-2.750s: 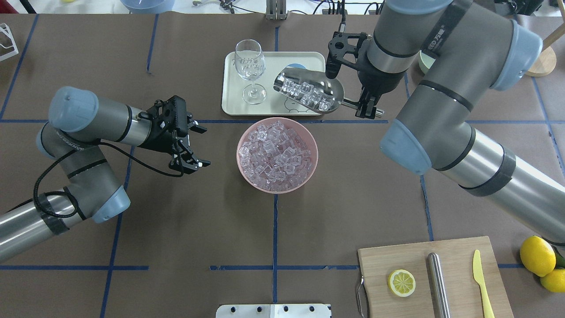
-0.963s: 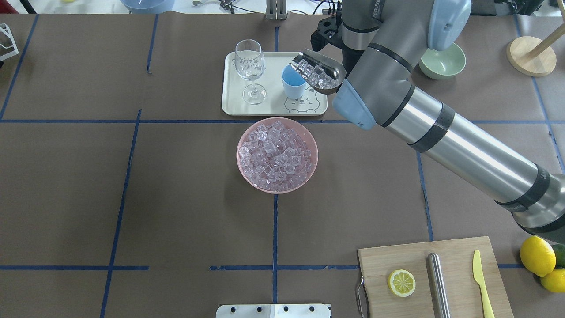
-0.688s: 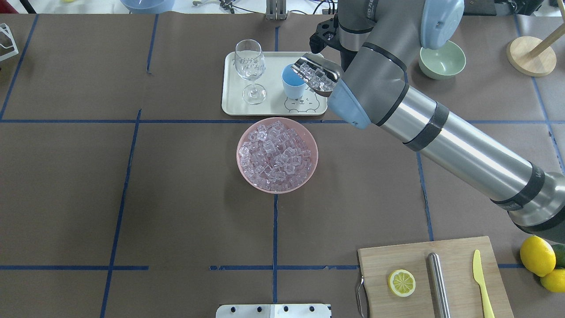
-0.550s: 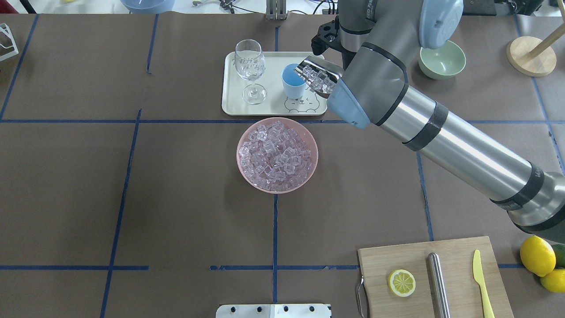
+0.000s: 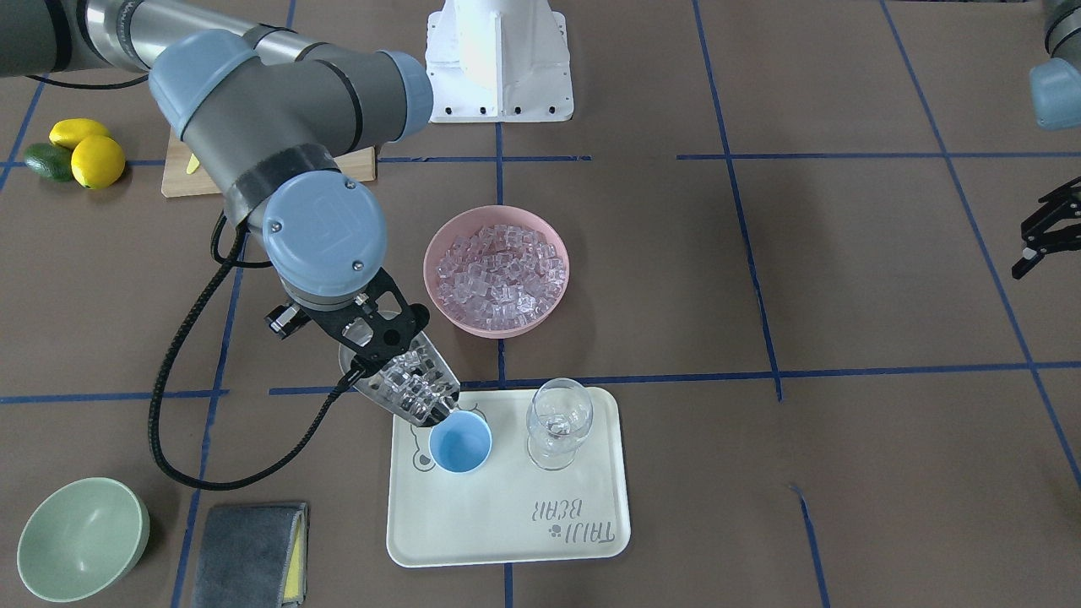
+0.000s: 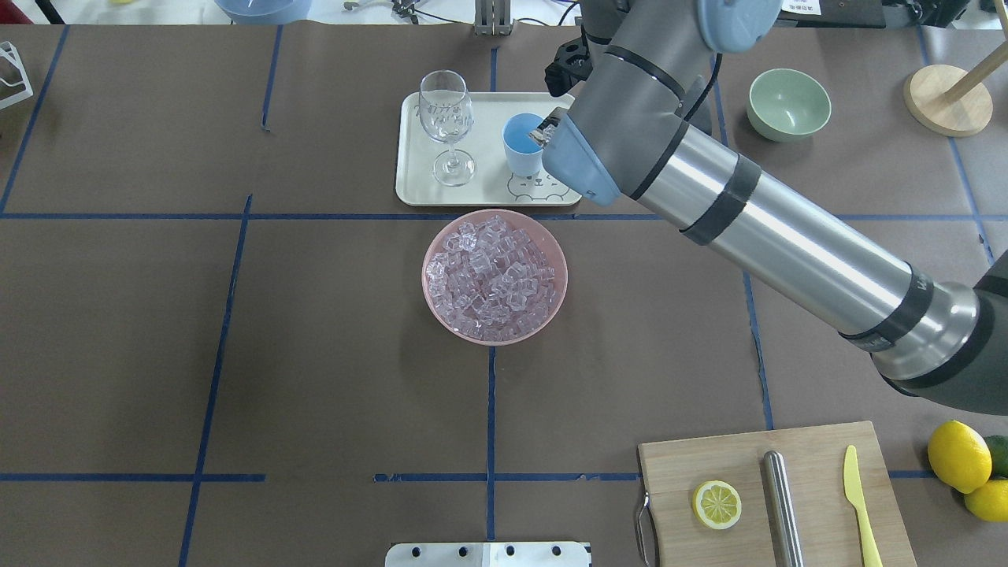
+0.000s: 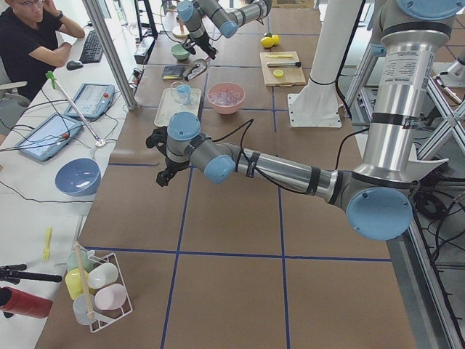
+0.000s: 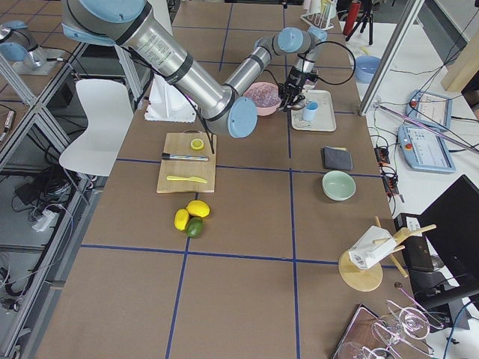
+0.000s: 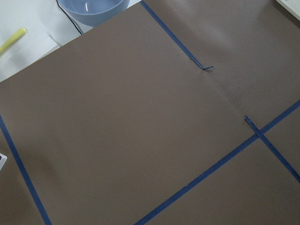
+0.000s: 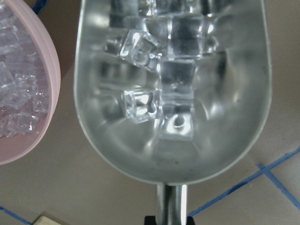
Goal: Put ice in cup with scoop
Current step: 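Tilt the scoop with the right gripper to pour ice into the light-blue cup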
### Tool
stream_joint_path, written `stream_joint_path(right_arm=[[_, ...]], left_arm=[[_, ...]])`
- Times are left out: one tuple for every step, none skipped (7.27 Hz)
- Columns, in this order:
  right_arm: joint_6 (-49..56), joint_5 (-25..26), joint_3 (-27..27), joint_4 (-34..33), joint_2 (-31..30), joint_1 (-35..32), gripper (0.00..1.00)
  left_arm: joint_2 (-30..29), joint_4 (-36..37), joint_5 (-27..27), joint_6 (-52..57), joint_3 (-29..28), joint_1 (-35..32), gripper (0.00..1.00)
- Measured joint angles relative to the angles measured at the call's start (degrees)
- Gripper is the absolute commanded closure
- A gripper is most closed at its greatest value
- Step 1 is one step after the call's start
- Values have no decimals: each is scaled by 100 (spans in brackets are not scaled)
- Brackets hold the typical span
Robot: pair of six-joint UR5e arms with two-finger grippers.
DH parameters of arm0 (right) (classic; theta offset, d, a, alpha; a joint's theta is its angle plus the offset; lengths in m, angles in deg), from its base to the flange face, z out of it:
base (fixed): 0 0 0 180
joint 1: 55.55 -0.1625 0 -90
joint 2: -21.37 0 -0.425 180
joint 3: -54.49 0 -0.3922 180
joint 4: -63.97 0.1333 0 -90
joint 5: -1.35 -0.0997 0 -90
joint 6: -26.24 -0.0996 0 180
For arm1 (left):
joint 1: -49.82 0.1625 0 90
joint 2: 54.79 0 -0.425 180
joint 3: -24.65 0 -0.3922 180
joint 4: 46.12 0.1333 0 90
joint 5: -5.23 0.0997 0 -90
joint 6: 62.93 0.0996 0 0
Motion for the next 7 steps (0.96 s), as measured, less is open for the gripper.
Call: stream_joint_path(right_arm=[[61, 84, 312, -64, 192, -1, 100], [146, 179, 490, -134, 285, -2, 100], [229, 299, 570, -259, 332, -2, 100], [298, 400, 611, -387, 371, -2, 100], [338, 460, 670, -474, 435, -2, 100], [355, 486, 757, -541, 526, -1, 100], [362, 497, 829, -594, 608, 2, 100]], left_arm=[[-2, 1, -25, 0, -19, 1, 0], [-2, 1, -34, 0, -30, 4, 0], [0, 2, -37, 0, -37, 7, 0], [2, 2, -40, 0, -46, 8, 0], [3, 2, -44, 0, -57, 8, 0], [3, 2, -46, -2, -60, 8, 0], [4, 2, -47, -6, -63, 8, 0]])
